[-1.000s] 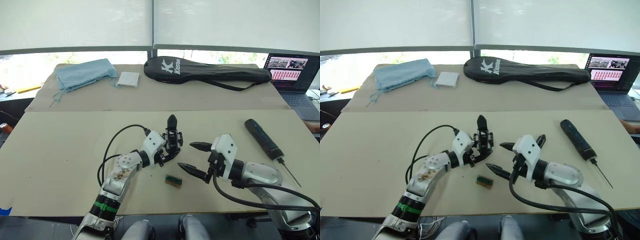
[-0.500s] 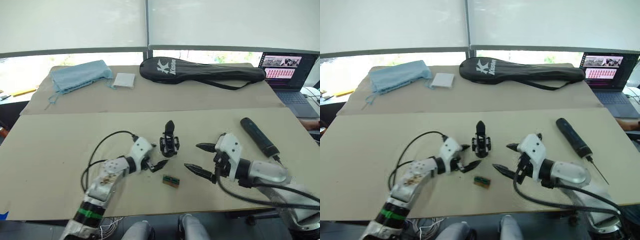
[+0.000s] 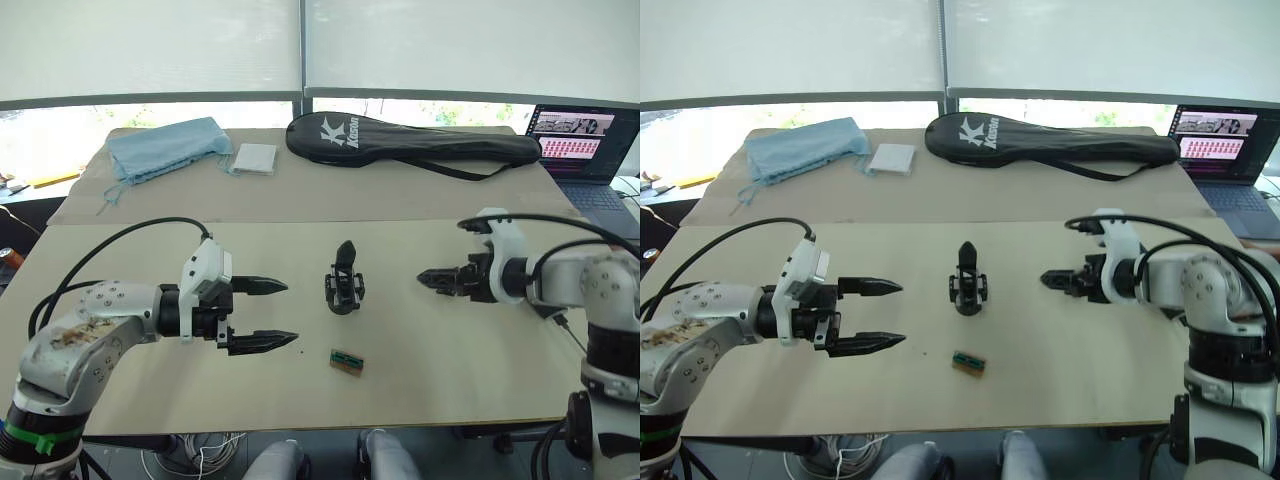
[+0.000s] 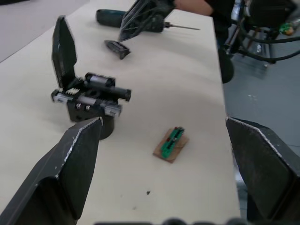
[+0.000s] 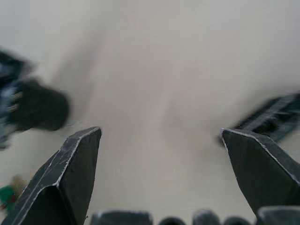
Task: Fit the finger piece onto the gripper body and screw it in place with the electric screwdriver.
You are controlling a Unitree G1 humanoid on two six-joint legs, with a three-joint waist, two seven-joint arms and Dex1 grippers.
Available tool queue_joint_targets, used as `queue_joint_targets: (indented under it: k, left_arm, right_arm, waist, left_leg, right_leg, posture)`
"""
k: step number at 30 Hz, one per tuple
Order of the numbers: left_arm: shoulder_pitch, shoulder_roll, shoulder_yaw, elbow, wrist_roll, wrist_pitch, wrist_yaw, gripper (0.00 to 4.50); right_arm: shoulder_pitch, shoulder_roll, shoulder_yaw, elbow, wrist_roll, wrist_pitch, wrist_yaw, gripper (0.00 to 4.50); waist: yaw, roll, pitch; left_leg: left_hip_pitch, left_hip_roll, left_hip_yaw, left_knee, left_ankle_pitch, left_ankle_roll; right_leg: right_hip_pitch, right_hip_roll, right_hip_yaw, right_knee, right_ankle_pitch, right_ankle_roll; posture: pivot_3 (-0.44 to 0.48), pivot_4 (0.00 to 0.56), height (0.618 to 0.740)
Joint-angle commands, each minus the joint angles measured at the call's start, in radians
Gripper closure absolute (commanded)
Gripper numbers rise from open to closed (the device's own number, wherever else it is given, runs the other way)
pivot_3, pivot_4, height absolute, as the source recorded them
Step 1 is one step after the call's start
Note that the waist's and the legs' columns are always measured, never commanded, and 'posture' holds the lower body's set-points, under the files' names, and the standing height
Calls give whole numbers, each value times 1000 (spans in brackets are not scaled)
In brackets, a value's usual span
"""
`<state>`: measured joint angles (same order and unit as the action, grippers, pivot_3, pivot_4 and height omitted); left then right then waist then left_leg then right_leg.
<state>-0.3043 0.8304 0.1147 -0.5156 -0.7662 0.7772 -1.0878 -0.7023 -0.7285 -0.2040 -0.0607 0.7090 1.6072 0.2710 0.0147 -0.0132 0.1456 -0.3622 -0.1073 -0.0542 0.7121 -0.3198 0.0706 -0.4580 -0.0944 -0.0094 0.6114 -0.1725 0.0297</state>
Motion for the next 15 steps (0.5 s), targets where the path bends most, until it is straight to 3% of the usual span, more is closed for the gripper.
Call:
queue_joint_targets:
  k: [1,8,15]
  left_arm:
    - [-104,35,32,-37,-101,44,-7,69]
    - [-261,93,26,2,-155,58,-43,69]
    - [-256,96,-4,-21,-117,12,-47,69]
  right_arm:
    - [-80,-32,28,154,-77,7,-57,0]
    - [-255,16,121,500,-218,-44,-34,0]
    - [-348,59,172,665,-284,-124,54,0]
  waist:
    - [-3,0,0]
    - [-28,0,0]
    - [-32,1,0]
  left_leg:
    - [0,0,0,0,0,0]
    - [0,1,1,-2,1,-1]
    - [0,1,1,-1,1,-1]
  right_leg:
    - [0,0,0,0,0,0]
    - [0,1,1,0,0,0]
    - [-1,1,3,0,0,0]
  posture:
    - [0,150,736]
    - [0,150,736]
    - [0,150,736]
